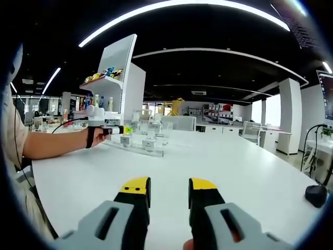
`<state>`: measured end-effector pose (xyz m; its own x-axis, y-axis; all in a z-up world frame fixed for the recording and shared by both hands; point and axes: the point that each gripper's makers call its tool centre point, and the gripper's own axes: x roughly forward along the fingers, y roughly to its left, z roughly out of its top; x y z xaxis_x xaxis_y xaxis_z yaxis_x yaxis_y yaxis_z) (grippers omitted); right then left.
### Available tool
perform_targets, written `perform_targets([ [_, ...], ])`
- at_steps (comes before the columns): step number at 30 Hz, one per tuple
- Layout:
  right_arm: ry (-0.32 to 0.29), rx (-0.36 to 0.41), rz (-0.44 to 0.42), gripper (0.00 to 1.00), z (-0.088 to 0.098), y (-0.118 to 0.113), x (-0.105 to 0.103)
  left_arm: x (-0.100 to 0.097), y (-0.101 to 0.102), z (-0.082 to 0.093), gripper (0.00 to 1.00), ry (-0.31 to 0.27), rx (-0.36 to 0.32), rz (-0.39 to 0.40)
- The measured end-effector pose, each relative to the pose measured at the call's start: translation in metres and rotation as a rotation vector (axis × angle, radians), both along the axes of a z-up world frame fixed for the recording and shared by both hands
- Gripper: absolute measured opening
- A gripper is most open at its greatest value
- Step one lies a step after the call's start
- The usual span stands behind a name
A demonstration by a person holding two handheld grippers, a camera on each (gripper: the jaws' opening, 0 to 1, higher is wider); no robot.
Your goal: Identify the label on the chemical reagent bottle, grasp the chemical reagent bottle, and place it in the designated position on the reagent rack
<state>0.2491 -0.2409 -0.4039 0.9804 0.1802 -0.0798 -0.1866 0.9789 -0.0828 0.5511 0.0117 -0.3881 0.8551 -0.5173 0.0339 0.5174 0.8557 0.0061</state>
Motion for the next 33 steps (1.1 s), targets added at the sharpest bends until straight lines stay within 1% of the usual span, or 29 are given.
perform_targets([
  [4,-0.005,-0.001,0.003,0.29,0.002,0.002,0.0,-0.001,0.001,0.003,0.32,-0.003,0.004,0.004],
  [10,-0.015,0.004,0.0,0.29,0.005,0.002,-0.001,-0.002,0.006,0.008,0.32,0.002,-0.017,0.019],
  [24,-0.055,0.023,0.0,0.29,0.017,-0.001,-0.008,-0.026,0.006,0.016,0.34,-0.01,-0.01,0.012],
  [33,-0.075,0.03,0.011,0.29,0.021,0.001,-0.013,-0.034,0.013,0.018,0.36,-0.017,0.006,0.029],
])
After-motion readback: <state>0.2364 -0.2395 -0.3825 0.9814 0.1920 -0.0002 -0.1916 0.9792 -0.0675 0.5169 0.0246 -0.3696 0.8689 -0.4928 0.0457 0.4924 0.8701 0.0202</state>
